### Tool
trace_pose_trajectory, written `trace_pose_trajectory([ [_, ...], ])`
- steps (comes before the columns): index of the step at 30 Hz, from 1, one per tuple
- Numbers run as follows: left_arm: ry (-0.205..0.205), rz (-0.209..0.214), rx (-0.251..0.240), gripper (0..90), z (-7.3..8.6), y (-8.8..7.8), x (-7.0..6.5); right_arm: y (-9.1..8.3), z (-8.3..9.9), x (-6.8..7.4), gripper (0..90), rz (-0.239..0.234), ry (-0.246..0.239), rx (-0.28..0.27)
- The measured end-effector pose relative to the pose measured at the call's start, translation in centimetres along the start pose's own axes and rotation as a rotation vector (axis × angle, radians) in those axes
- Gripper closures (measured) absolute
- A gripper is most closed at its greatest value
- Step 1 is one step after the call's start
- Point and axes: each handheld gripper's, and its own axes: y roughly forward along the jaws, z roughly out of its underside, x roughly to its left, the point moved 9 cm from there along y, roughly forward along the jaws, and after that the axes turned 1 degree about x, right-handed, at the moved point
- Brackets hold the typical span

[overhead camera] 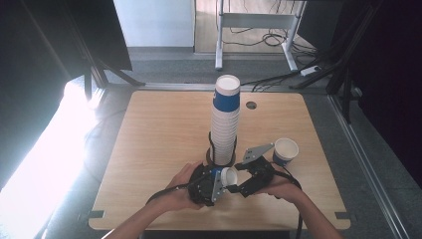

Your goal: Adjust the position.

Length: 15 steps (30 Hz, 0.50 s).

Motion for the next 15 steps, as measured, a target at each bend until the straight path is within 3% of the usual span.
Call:
trace_pose_trajectory([
  [10,0.014,-0.007,-0.014,21.2,-0.5,-0.1,-0.1,1.7,0.2,0.0,15.2,-0.023,0.007,0.042],
  [15,0.022,-0.01,-0.023,21.2,-0.6,-0.3,0.0,2.2,0.1,0.0,22.0,-0.035,0.011,0.04],
])
